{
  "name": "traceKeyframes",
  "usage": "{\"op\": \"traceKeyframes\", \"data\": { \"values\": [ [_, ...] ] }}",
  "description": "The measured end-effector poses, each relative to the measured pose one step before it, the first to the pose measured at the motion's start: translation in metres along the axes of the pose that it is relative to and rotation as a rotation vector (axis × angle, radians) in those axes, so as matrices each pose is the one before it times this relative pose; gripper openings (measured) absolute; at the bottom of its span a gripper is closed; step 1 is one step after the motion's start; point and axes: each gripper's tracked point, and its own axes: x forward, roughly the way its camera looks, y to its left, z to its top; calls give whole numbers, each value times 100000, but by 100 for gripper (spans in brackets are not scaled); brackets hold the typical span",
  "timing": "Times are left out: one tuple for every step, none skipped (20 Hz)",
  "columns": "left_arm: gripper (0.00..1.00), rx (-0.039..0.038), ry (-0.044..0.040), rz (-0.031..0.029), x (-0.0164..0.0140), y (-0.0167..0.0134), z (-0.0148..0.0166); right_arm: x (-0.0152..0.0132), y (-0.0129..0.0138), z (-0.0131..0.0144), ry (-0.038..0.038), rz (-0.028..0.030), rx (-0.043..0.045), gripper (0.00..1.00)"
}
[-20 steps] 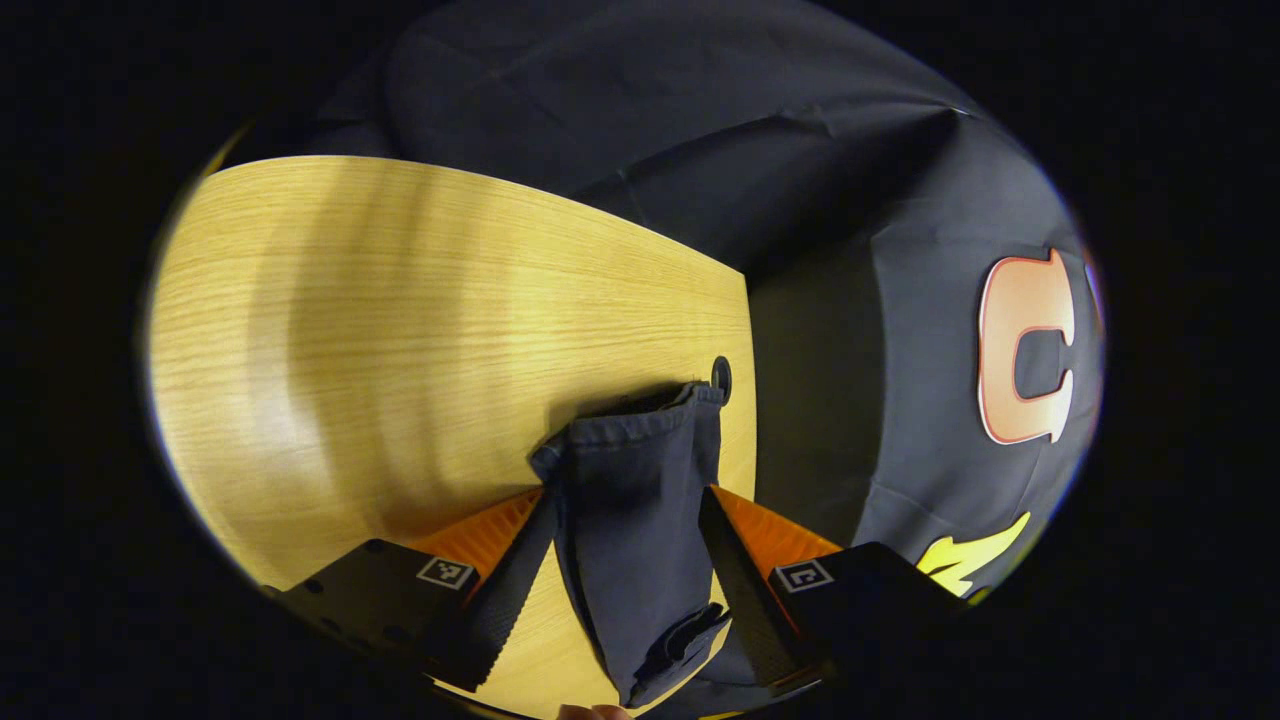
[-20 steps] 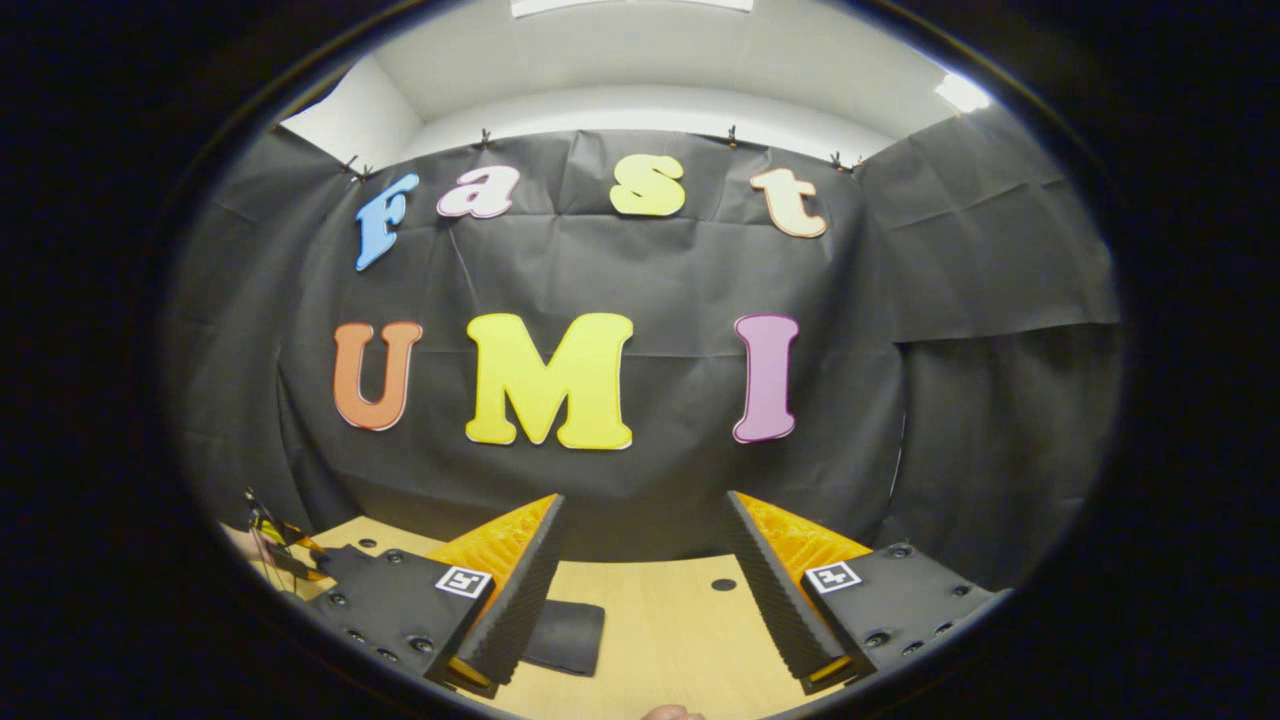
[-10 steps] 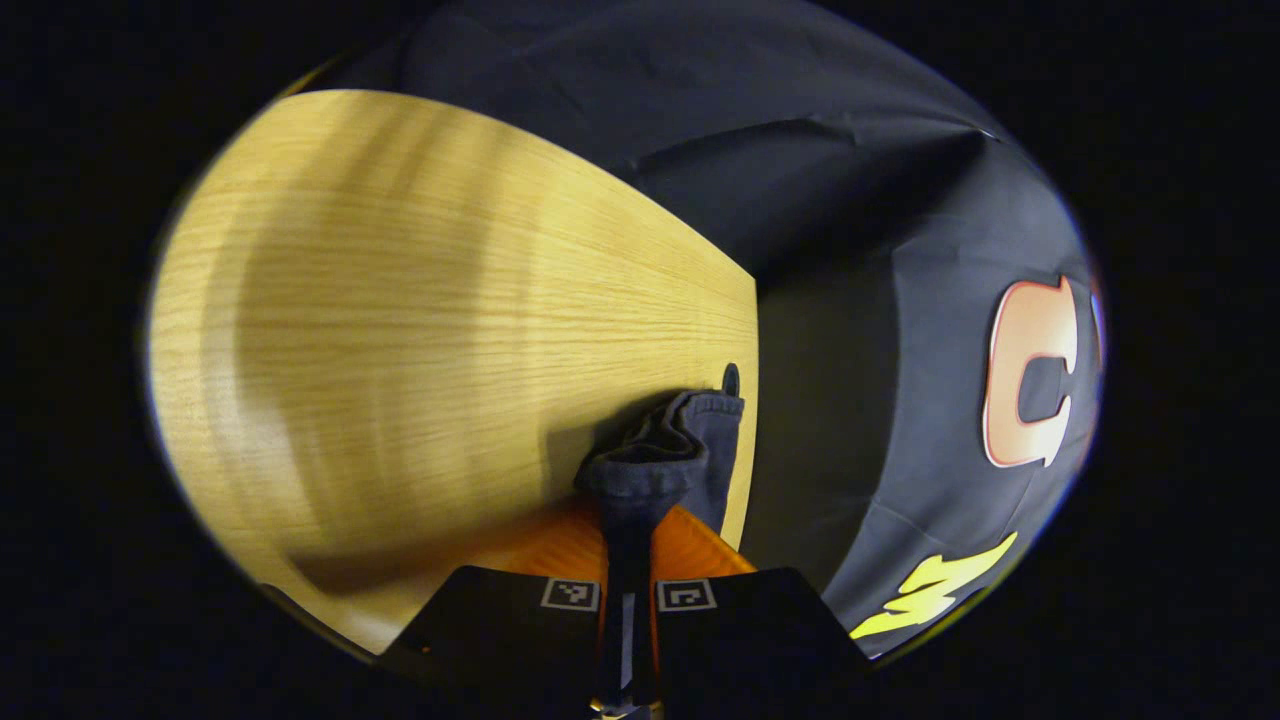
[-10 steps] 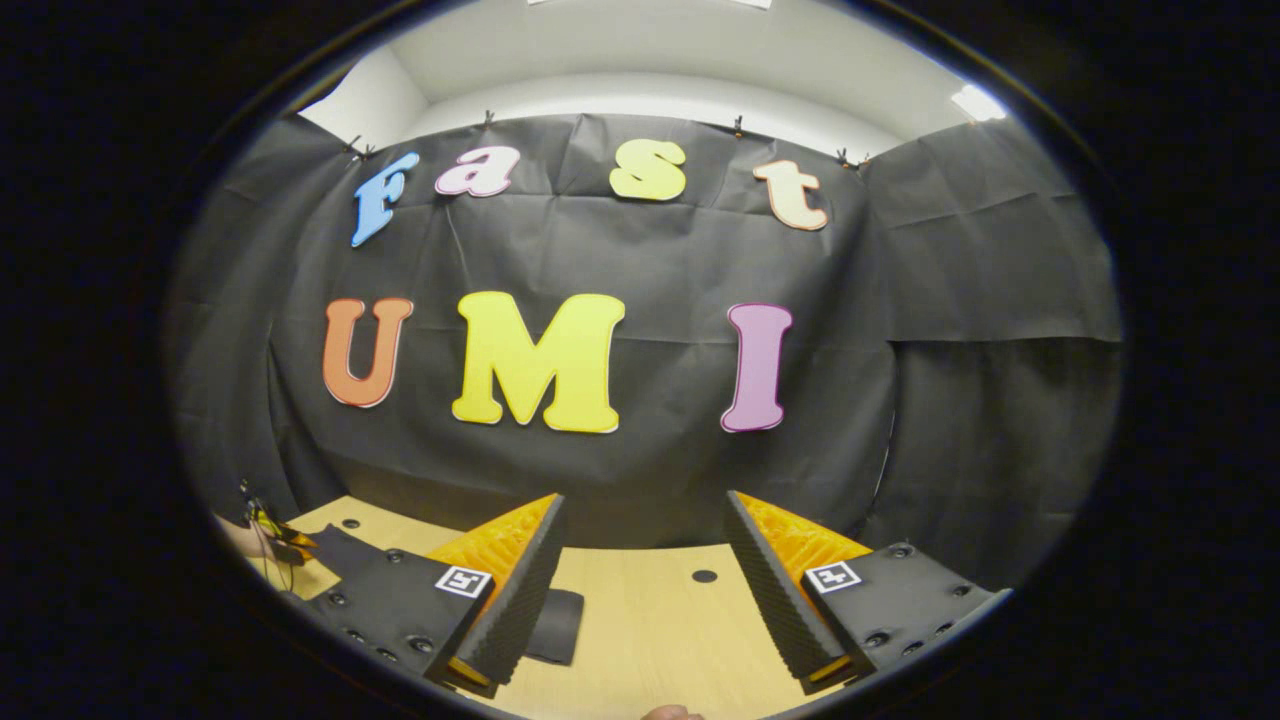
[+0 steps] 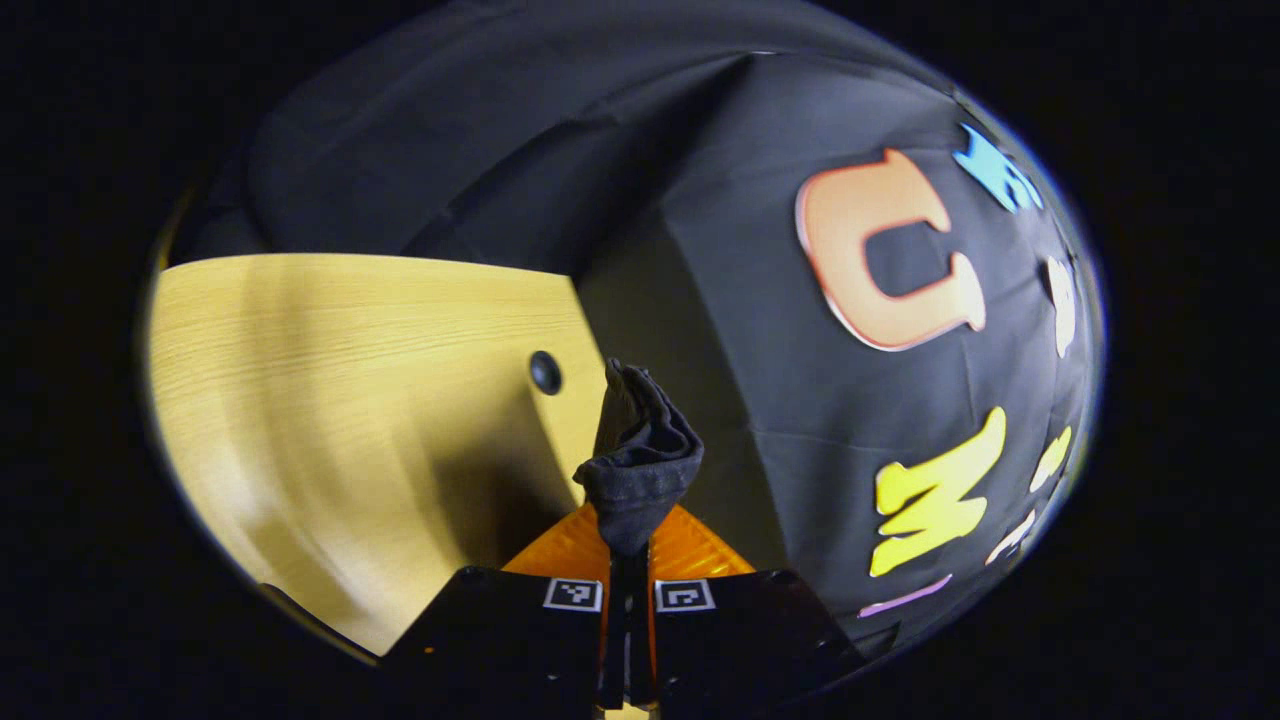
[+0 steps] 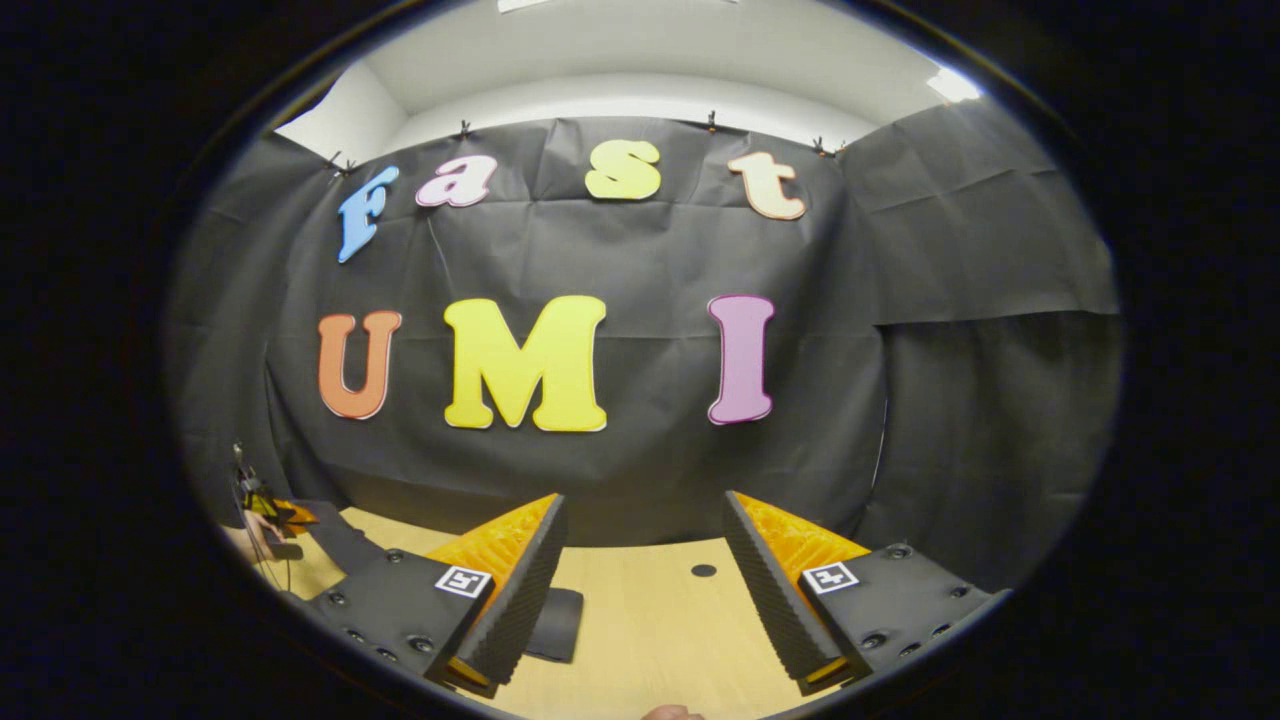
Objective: Grasp the waist and the cuffs of the jeans and fold them to make the two legs overlap; first hold the waist and fold one-third of the jeans toward the cuffs, then hold the cuffs and fold the remaining one-third in the same direction to finish folding.
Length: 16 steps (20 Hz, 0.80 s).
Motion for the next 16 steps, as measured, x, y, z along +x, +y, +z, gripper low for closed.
{"op": "traceKeyframes", "data": {
  "values": [
    [5, 4619, -61, -3674, -847, -2777, -1670, -438, -229, 92, -34, -465, 86, 97],
    [5, 4567, -399, -3022, -38, -2749, -1528, -504, -204, 202, 119, -825, 155, 92],
    [5, 3935, 264, -1795, -35, -1942, -1357, -559, -317, 570, 133, -738, -20, 92],
    [5, 4103, 294, -1499, -203, -1743, -1444, -587, -901, 558, -210, -917, 55, 92],
    [5, 4136, 739, -1470, -71, -1741, -1646, -795, -555, 581, -363, -1302, 119, 97],
    [5, 4426, 1041, -1346, 126, -1682, -1578, -1105, -865, 384, -196, -1482, 195, 92],
    [5, 4234, 1316, -1892, 363, -1801, -1825, -820, -1099, -277, -126, -1636, 25, 92],
    [5, 2901, 2185, -2622, 682, -1754, -1928, -854, -1334, -73, 138, -1814, -66, 97],
    [5, 1660, 3262, -2002, 907, -1481, -2281, -123, -1597, -344, 202, -1716, 407, 96],
    [5, 917, 3015, -478, 914, -1124, -2176, -411, -890, 113, -194, -1794, 382, 97],
    [5, 1311, 2843, 69, 931, -850, -2340, -134, -1120, -33, -504, -2011, -7, 97],
    [5, 2554, 2698, 148, 627, -848, -1957, -506, -1231, 170, -352, -2018, -318, 97],
    [5, 3347, 3562, 336, 736, -469, -2085, -319, -874, 39, -303, -1613, -187, 92],
    [5, 2571, 3991, 1231, 654, -131, -1937, -584, -804, 63, 571, -1657, 111, 97],
    [6, 1736, 3163, 2117, 677, 143, -1749, -285, -780, -195, 399, -1316, 431, 96],
    [6, 715, 2426, 2252, 543, 29, -1149, -437, -658, 14, 357, -1757, 192, 97]
  ]
}}
